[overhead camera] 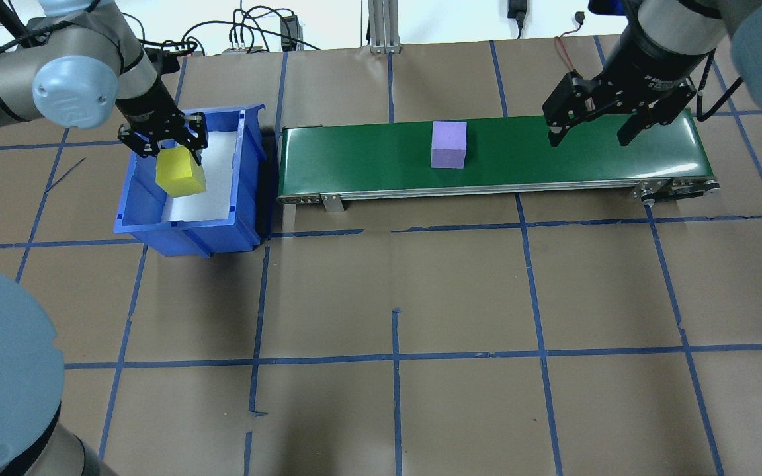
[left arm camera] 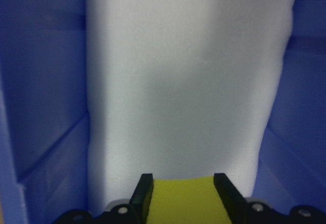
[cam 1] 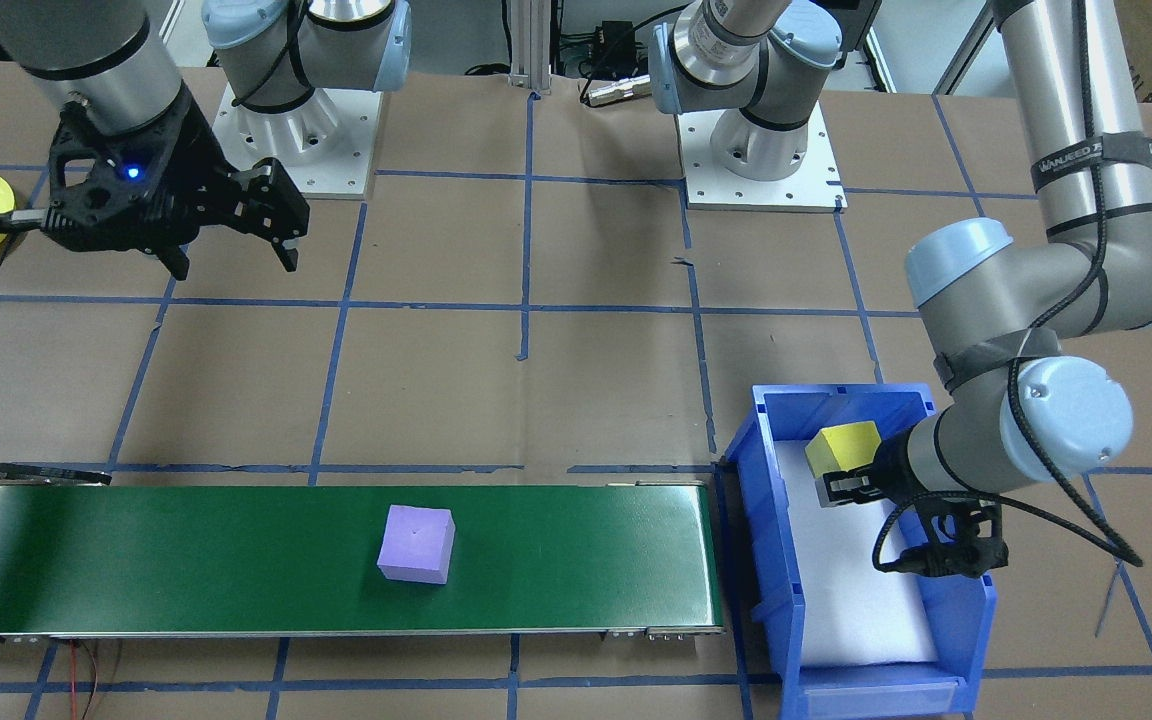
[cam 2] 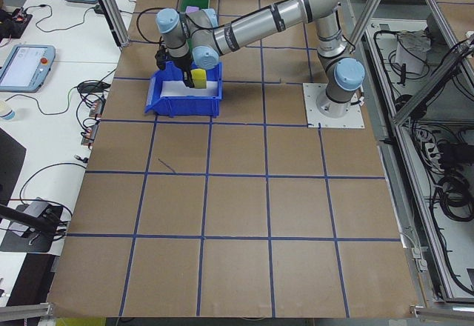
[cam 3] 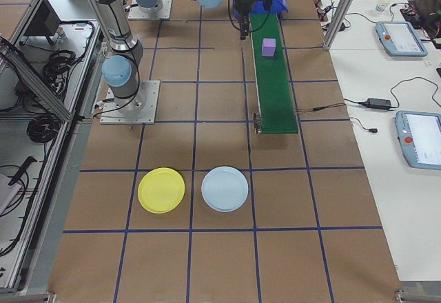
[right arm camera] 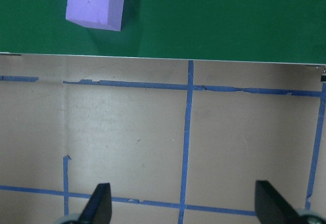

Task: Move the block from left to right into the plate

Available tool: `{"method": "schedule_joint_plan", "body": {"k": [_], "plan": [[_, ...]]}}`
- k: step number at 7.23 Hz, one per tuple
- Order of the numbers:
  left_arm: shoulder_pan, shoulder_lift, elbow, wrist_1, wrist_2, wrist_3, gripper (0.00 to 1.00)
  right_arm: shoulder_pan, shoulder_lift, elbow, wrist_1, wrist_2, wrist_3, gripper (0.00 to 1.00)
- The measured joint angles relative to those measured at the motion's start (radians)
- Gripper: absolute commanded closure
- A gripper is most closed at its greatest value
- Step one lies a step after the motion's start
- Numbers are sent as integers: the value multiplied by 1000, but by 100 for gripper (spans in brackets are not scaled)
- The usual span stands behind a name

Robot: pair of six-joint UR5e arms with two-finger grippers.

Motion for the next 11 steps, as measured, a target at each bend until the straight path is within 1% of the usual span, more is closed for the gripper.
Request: {"method": "schedule_joint_plan", "body": {"k": [1,2,3,4,5,6,8,9,11], "plan": [[-11,43,8,6,-1,1,49,-73,59,-31,-4,25,-77,0],[-34,79,13,5,-3,-4,49,-131,116,-50,-7,33,-148,0],[-81,95,17,10,-2,-9,49,-167,160,-54,-19,31,-204,0],[-151,81,30,31,3,-17,49,-181,195,-52,-49,30,-234,0],[-216,38,65,59,11,-27,49,-189,226,-51,-86,30,-248,0],[-259,-16,108,78,13,-37,49,-198,252,-49,-108,27,-253,0],[-293,-100,145,113,13,-45,49,-228,290,-53,-135,35,-253,0],[-298,-120,141,123,13,-50,49,-239,304,-54,-159,39,-250,0],[-302,-138,107,166,10,-58,48,-245,331,-51,-177,62,-246,0]]}}
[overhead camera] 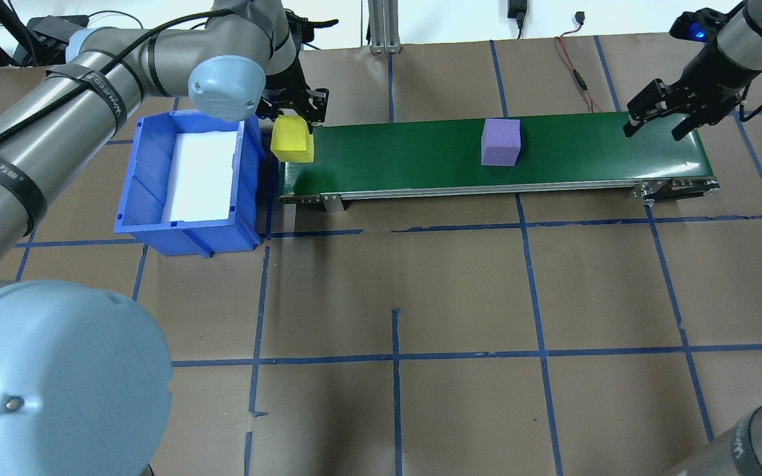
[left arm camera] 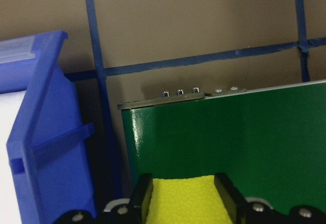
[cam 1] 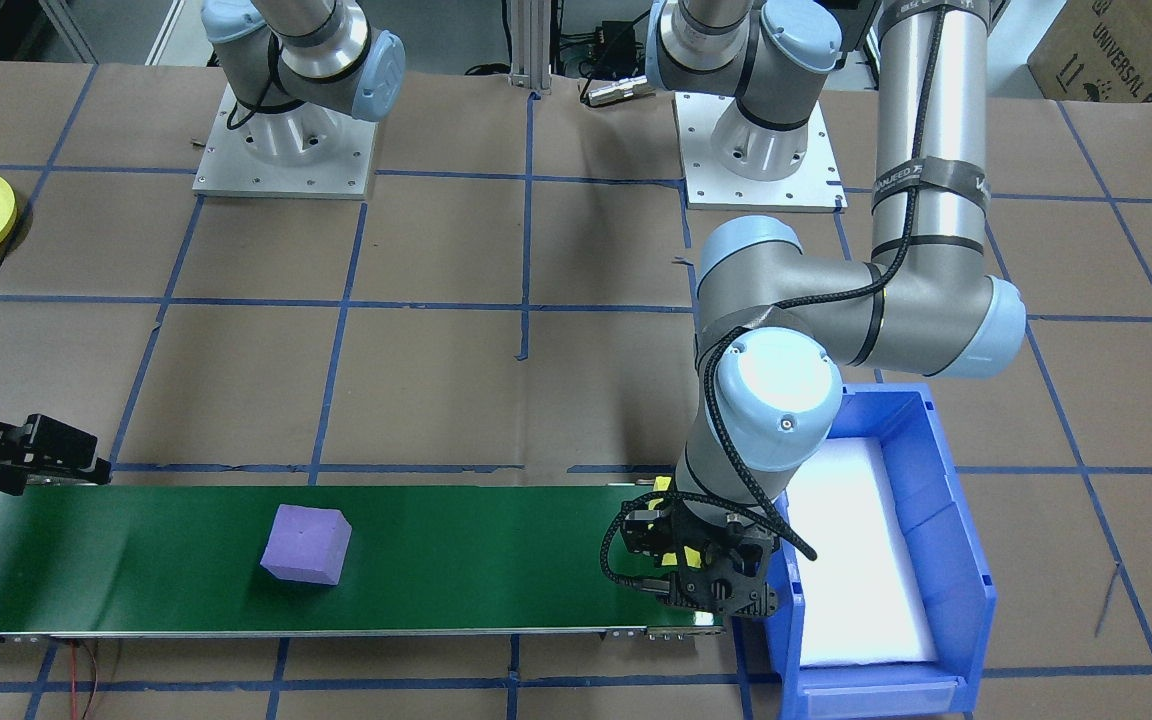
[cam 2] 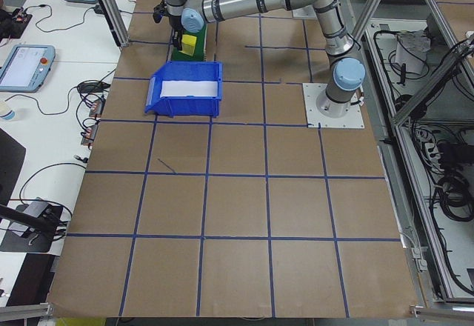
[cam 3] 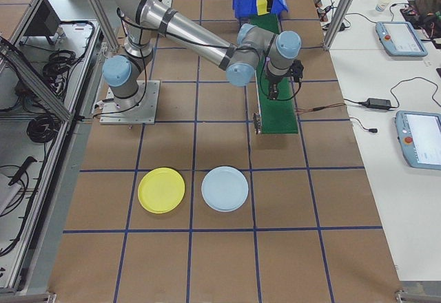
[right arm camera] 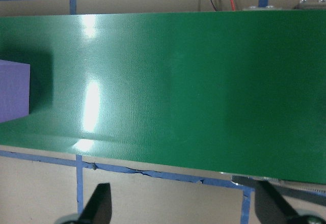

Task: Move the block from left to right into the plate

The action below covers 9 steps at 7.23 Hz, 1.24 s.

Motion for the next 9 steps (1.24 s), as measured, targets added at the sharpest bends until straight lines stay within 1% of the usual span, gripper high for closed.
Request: {"method": "schedule_joint_plan", "body": {"k": [2,4,5,6,7,8,9], "plan": [[-1,-8,-16,36,-12,-2,48,-7,11,-7,-4,12,1,0],[-1,-10,-24,44,-22,-21,46,-9,20,-25,-18,13,26,0],[-3,-10,-27,45,-24,-31,21,-9,40,-36,-23,13,55,0],[-5,-10,-29,47,-25,-36,0,-10,59,-43,-25,11,71,0],[-9,-10,-30,50,-24,-38,0,-10,67,-46,-26,9,78,0],[-12,-8,-29,52,-24,-52,0,-10,71,-48,-29,24,82,0],[-14,1,-24,52,-29,-85,0,-10,75,-46,-40,58,85,0]]}}
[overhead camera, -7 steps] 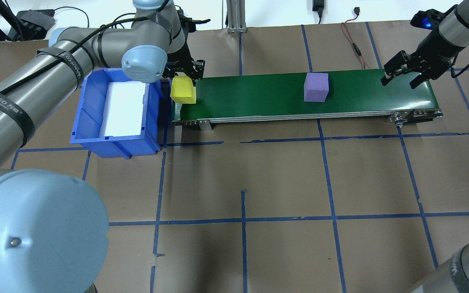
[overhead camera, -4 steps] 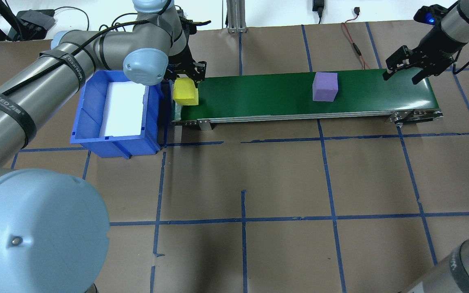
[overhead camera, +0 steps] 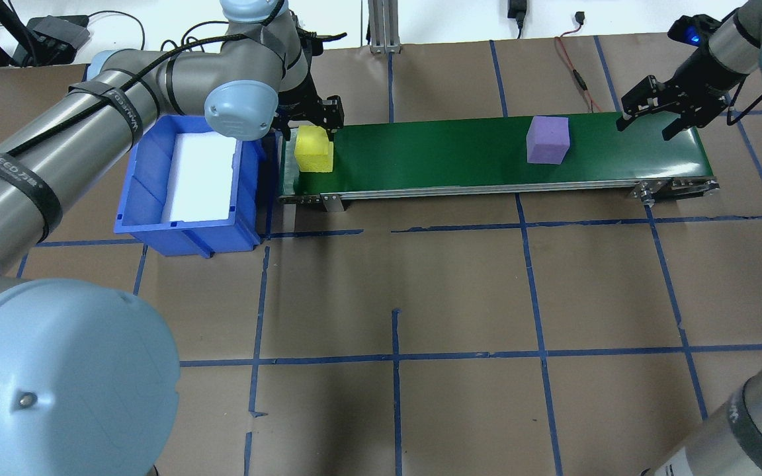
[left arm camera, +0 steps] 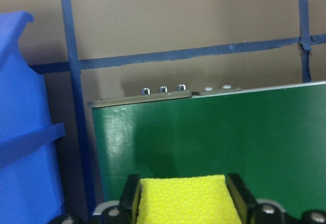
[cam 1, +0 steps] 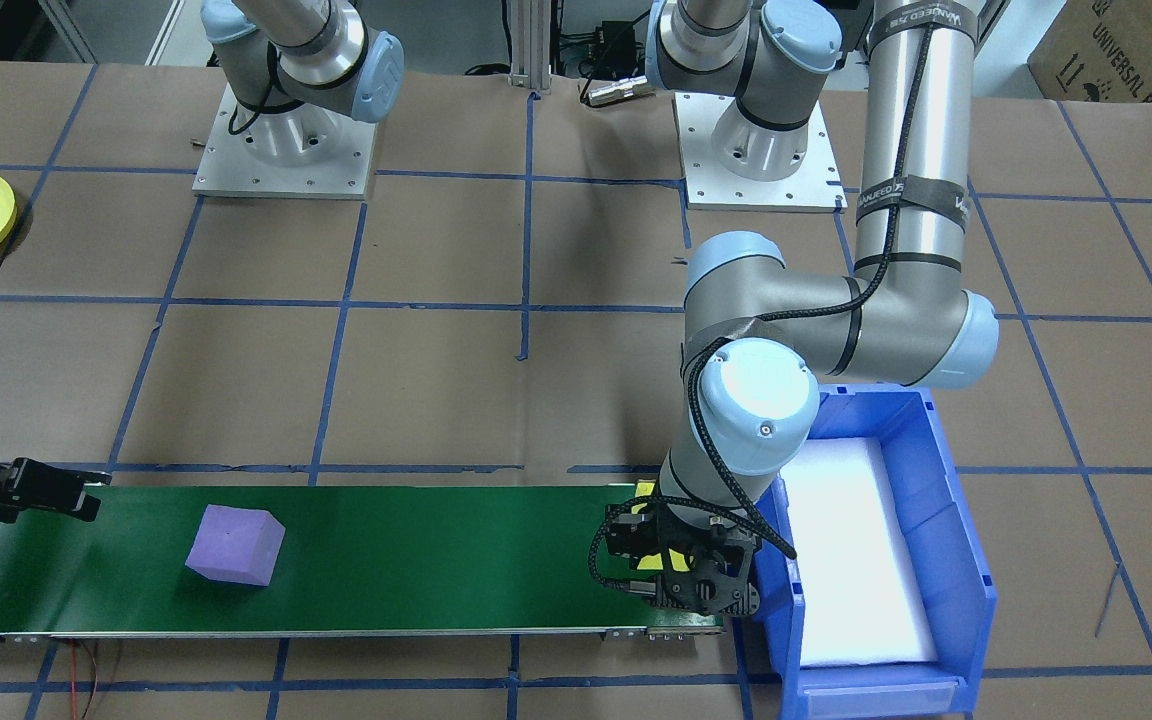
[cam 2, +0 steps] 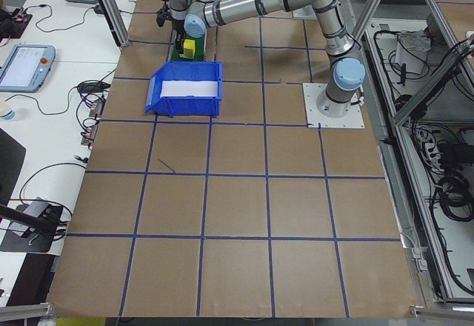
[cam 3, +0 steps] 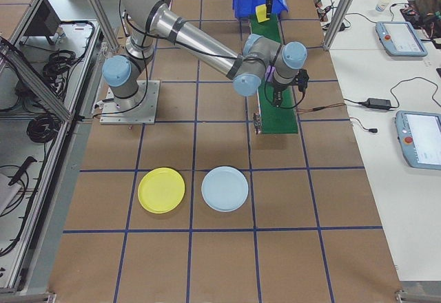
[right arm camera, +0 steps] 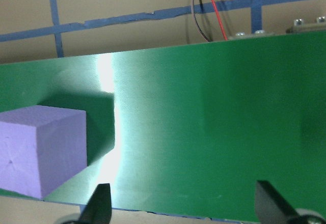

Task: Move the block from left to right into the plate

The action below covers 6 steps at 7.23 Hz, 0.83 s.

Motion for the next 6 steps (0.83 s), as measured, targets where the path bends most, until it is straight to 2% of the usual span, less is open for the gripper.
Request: {"method": "schedule_joint_plan", "body": {"k": [3,6], "plan": [[-3,116,10,-33,-104,-51,0,0,10,-5,-22,52,6,0],[-1,303,-7,-237,-112,-50,0,0,13,4,-36,68,8,0]]}}
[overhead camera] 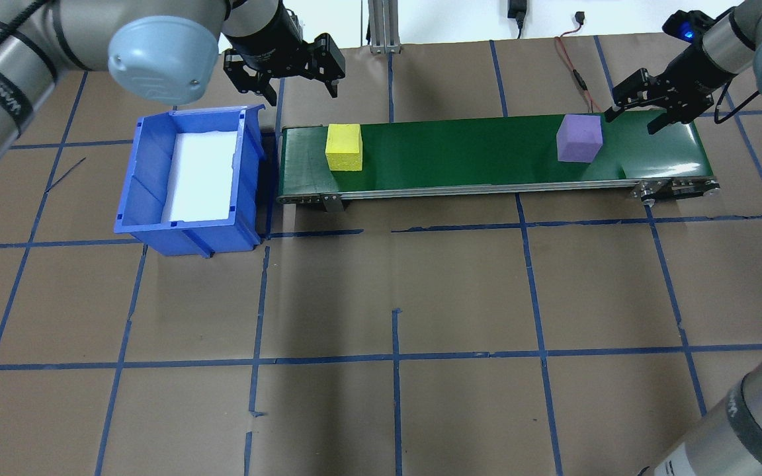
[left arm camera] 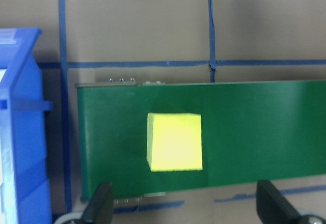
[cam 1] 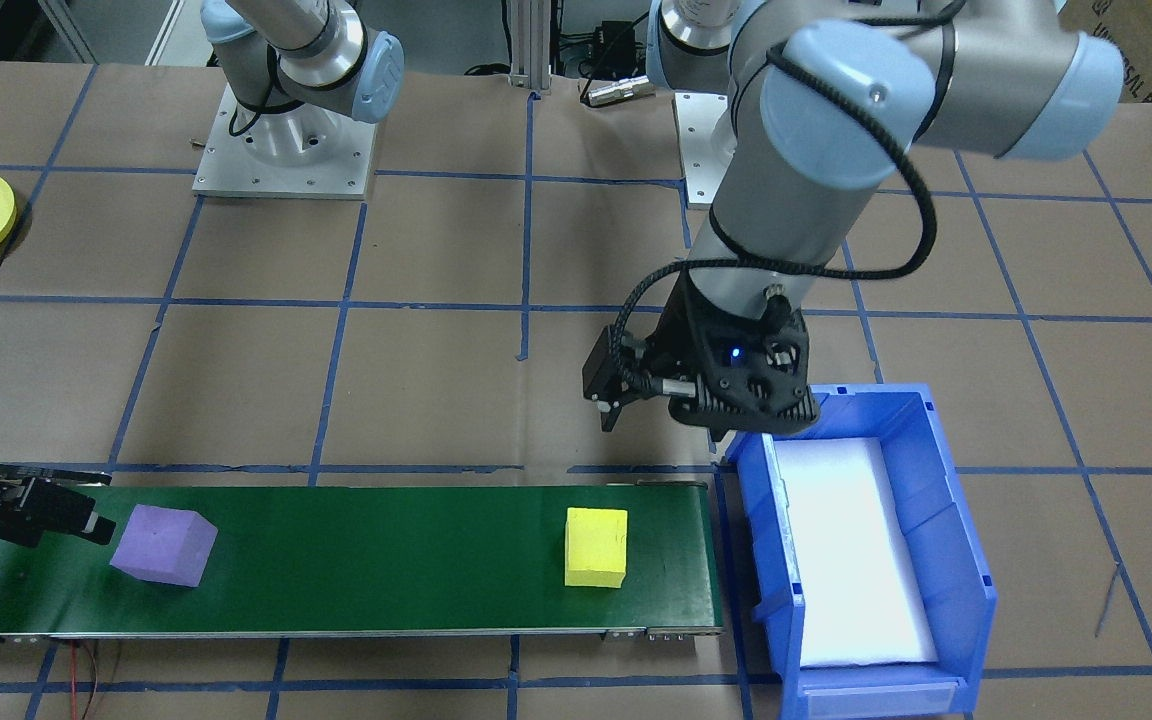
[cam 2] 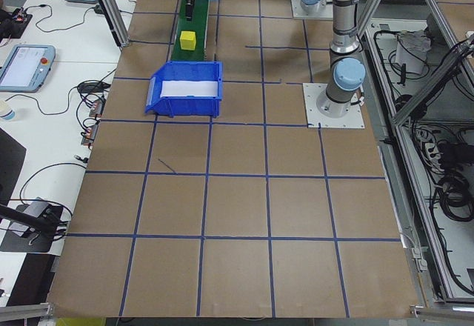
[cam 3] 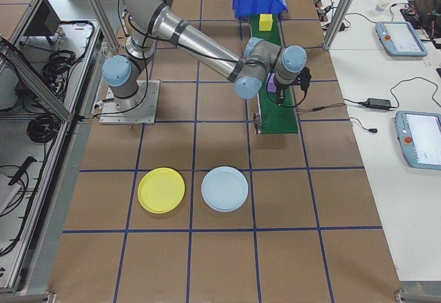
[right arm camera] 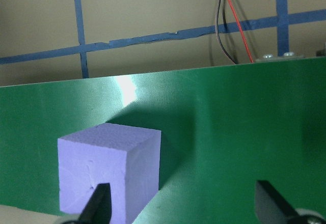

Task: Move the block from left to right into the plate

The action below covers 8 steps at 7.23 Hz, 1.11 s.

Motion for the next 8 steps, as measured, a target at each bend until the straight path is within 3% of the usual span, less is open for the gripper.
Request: {"method": "schedule_joint_plan", "body": {"k": [3,8], "plan": [[13,196,-82,-124,45,2,0,0,1,5,-21,-9,-3,0],[120,280,-123,-240,103,137,0,0,40,9,-92,-12,-6,0]]}}
